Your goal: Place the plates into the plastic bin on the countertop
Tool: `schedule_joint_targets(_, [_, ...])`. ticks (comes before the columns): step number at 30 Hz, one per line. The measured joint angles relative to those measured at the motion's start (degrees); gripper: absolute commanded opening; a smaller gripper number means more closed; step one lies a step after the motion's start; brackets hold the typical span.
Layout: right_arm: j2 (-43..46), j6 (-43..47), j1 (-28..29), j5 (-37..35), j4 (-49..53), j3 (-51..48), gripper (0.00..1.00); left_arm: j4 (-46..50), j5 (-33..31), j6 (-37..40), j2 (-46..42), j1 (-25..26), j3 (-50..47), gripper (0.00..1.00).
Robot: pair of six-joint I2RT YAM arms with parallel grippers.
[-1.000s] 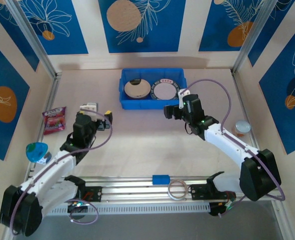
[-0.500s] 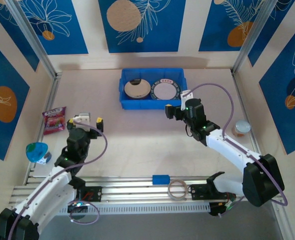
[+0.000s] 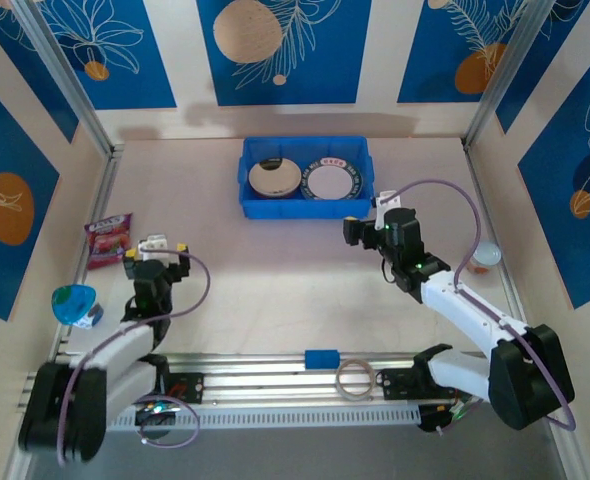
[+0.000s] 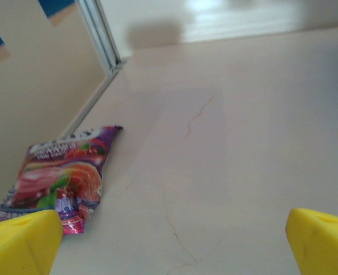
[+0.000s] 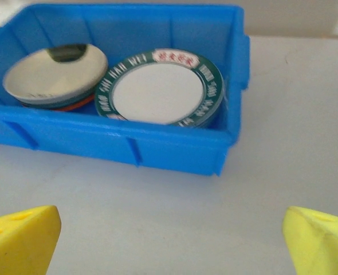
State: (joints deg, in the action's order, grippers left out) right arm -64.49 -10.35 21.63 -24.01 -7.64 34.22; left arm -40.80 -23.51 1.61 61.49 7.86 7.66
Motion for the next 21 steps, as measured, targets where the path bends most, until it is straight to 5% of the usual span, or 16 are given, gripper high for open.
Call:
schedule_joint_targets(7, [0.15,0.44,-4.92,-1.75,-1.9,-5.16,0.99,-22.69,7.5,-0.02,29.35,-1.99,2.95,1.0])
schedule_joint_targets(21, [-9.7,1.73,-12.76,0.35,-19.78,-12.83,0.99,-27.52,11.72,-0.17,29.31,-2.51,4.87,1.0])
